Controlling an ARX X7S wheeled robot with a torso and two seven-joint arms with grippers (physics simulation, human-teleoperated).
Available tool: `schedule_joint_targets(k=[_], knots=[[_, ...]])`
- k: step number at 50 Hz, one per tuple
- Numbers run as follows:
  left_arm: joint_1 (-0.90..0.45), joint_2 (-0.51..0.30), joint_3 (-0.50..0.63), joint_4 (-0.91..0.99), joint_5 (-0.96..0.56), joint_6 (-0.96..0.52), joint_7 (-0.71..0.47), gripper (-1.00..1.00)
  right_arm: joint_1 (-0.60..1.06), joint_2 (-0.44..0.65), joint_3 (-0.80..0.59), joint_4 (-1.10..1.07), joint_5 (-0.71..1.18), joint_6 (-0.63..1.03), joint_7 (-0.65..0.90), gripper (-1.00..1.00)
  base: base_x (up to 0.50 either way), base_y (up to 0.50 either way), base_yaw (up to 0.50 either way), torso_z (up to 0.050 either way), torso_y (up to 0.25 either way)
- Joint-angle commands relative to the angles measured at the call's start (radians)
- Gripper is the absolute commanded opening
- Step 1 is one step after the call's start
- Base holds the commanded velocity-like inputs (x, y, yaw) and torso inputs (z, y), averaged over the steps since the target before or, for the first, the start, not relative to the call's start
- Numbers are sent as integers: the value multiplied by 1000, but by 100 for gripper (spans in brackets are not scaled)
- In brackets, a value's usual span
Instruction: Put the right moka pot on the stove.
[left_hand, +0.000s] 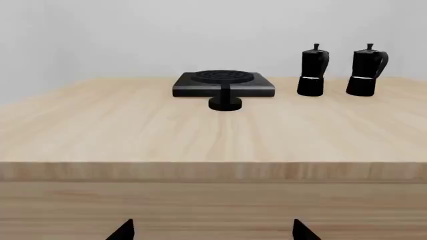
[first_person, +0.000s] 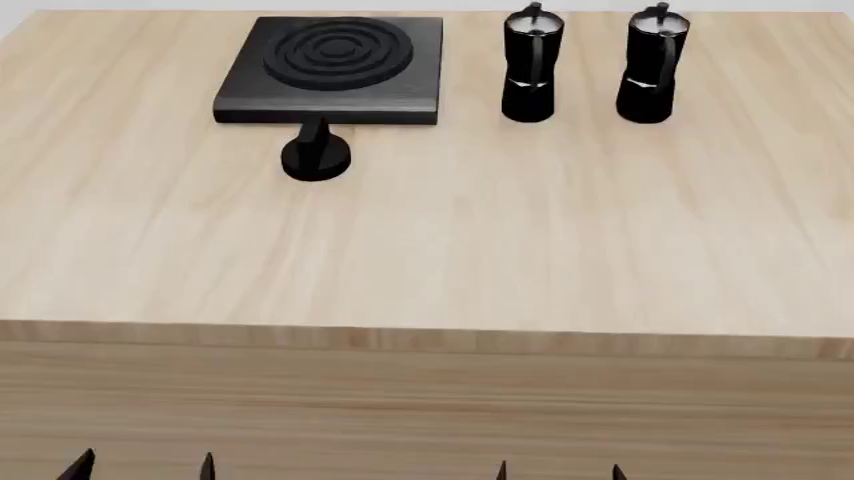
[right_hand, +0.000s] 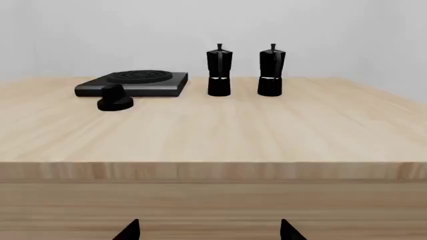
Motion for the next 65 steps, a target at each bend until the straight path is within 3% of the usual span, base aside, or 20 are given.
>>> schedule_joint_targets(k=[1, 17, 57, 65], knots=[[0, -10, 11, 0, 0, 0, -11, 100, 0, 9, -13, 0, 9, 0, 13, 100, 0, 0, 0, 0, 0], [1, -52, 51, 10, -83, 2, -49, 100, 9, 53, -67, 18, 54, -2, 54, 100, 0, 0, 0, 2, 0], [1, -102, 111, 2, -131, 21, -104, 100, 24, 101, -128, 48, 95, -31, 109, 100, 0, 0, 0, 46, 4], [2, -109, 123, -4, -133, 41, -111, 100, 26, 109, -141, 53, 97, -37, 117, 100, 0, 0, 0, 0, 0]])
